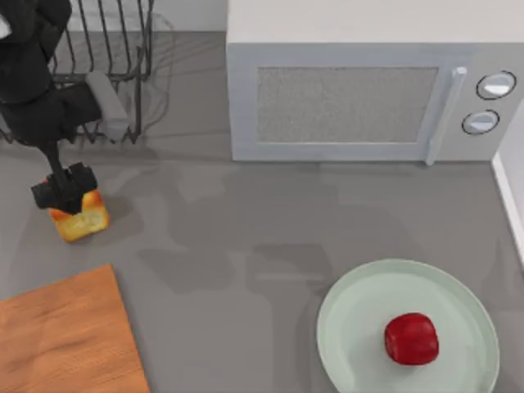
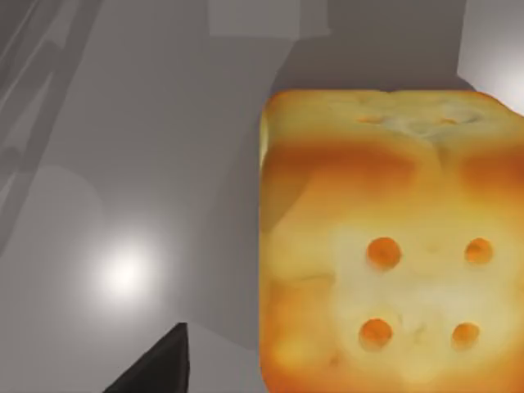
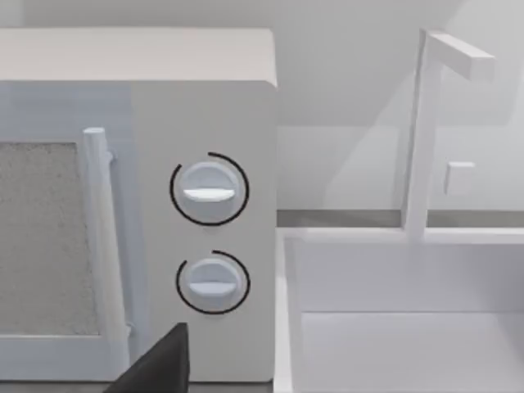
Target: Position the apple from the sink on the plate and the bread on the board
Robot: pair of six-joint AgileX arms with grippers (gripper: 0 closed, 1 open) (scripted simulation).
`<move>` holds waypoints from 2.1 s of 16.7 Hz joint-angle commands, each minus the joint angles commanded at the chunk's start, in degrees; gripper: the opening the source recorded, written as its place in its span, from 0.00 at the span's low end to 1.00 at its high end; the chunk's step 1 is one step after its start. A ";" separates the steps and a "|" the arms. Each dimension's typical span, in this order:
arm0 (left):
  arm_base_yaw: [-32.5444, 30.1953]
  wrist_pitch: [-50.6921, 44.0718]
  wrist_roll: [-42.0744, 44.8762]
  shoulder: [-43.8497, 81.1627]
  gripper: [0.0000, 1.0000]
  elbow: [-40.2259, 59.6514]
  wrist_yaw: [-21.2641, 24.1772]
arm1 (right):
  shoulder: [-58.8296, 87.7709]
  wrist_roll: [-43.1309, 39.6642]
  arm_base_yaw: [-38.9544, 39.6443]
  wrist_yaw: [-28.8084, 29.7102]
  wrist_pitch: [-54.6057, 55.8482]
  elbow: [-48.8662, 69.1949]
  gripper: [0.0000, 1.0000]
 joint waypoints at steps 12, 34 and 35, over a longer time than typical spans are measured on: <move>0.10 9.08 0.10 3.74 1.00 -5.07 0.06 | 0.00 0.00 0.00 0.00 0.00 0.00 1.00; 0.11 13.67 0.15 5.69 0.00 -8.34 0.07 | 0.00 0.00 0.00 0.00 0.00 0.00 1.00; 0.11 13.67 0.15 5.69 0.00 -8.34 0.07 | 0.00 0.00 0.00 0.00 0.00 0.00 1.00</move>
